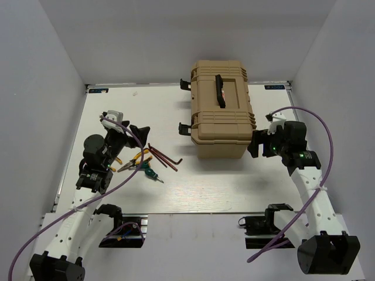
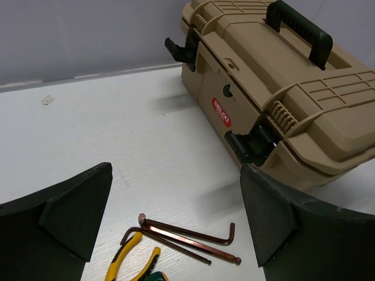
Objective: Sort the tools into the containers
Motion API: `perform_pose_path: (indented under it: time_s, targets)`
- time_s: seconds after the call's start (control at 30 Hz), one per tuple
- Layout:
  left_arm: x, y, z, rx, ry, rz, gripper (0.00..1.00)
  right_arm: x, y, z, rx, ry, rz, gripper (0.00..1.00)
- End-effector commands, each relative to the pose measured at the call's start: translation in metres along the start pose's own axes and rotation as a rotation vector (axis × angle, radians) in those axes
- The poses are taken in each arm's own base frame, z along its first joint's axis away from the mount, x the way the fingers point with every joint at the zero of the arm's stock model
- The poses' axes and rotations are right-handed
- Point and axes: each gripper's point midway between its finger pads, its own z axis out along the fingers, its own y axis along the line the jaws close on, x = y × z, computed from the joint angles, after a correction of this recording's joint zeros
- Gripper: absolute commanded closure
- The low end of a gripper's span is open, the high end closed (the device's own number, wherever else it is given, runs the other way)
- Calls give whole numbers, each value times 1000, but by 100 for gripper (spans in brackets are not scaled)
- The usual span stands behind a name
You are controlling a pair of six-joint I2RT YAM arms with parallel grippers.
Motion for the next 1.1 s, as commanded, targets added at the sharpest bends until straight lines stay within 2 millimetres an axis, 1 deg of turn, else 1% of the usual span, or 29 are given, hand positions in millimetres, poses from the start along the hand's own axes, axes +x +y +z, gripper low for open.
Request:
perform_pose_path:
  time_s: [0.0,0.1,0.17,0.2,0.23,0.27,0.3,0.33,0.37,0.4,0.43,0.47,0.5,0.53,0.57,0.6,0.67,0.7,0.73,0.77,0.8,0.83,0.87,0.9,0.93,0.97,1.0,1.03,1.07]
  targets:
    - [-6,-5,1,25,-22,-8,0,-22,-2,-10,19,-71,-10,10]
    - [-3,-7,2,32,-12,-11,0,-22,1,-12,2,-73,-30,10]
    - [-3,-5,2,23,-13,-20,0,-21,1,-13,-4,-75,-56,10]
    - [1,-4,4,21,5,-24,0,-20,1,-14,-4,-76,-65,10]
    - [1,-3,4,12,3,-24,0,-18,-1,-14,-2,-71,-74,10]
    - [4,-2,5,10,14,-27,0,-20,2,-16,-16,-77,-87,10]
    - [2,-1,5,-1,12,-36,0,-26,3,-20,-15,-87,-92,10]
    - [2,-1,5,-1,12,-36,0,-26,3,-23,-11,-81,-96,10]
    - [5,0,7,-2,22,-38,1,-34,5,-30,-16,-94,-108,12]
    - [5,0,7,-2,22,-38,4,-38,5,-34,-9,-99,-114,19]
    - [8,1,9,-4,34,-41,8,-52,5,-43,5,-127,-134,33]
    - [9,-1,9,8,36,-41,24,-63,10,-52,-10,-143,-153,45]
    - [11,-2,13,16,51,-45,46,-68,13,-58,-18,-150,-157,64]
    - [13,-1,14,14,64,-48,72,-91,22,-71,-44,-196,-166,100]
    - [18,-1,15,10,85,-67,100,-96,26,-73,-67,-200,-163,100]
    - [20,-3,18,27,98,-70,100,-117,40,-77,-143,-221,-168,100]
    - [23,-5,20,42,111,-74,100,-129,49,-76,-197,-211,-140,100]
    - [24,-5,20,42,111,-74,99,-132,50,-62,-227,-172,-122,99]
    - [26,-5,21,40,120,-76,85,-146,58,-54,-280,-162,-110,91]
    - [29,-4,22,39,128,-78,67,-161,56,-44,-289,-156,-102,59]
    - [31,-4,22,37,137,-80,34,-180,63,-44,-306,-184,-105,45]
    - [34,-3,23,36,146,-83,26,-187,71,-37,-331,-175,-98,35]
    - [34,-3,23,36,146,-83,20,-209,69,-18,-334,-171,-86,14]
    - [35,-3,24,34,156,-85,14,-218,74,-11,-347,-172,-81,9]
    - [38,-2,25,33,165,-88,14,-223,83,-4,-363,-158,-43,9]
    - [38,-2,25,33,165,-79,12,-240,82,21,-363,-152,-27,9]
    - [38,-2,25,33,165,-79,12,-247,87,30,-369,-158,-21,9]
    - [41,-1,26,32,175,-81,12,-247,84,52,-323,-128,30,9]
    - [43,-1,26,30,184,-84,12,-268,82,59,-297,-165,28,9]
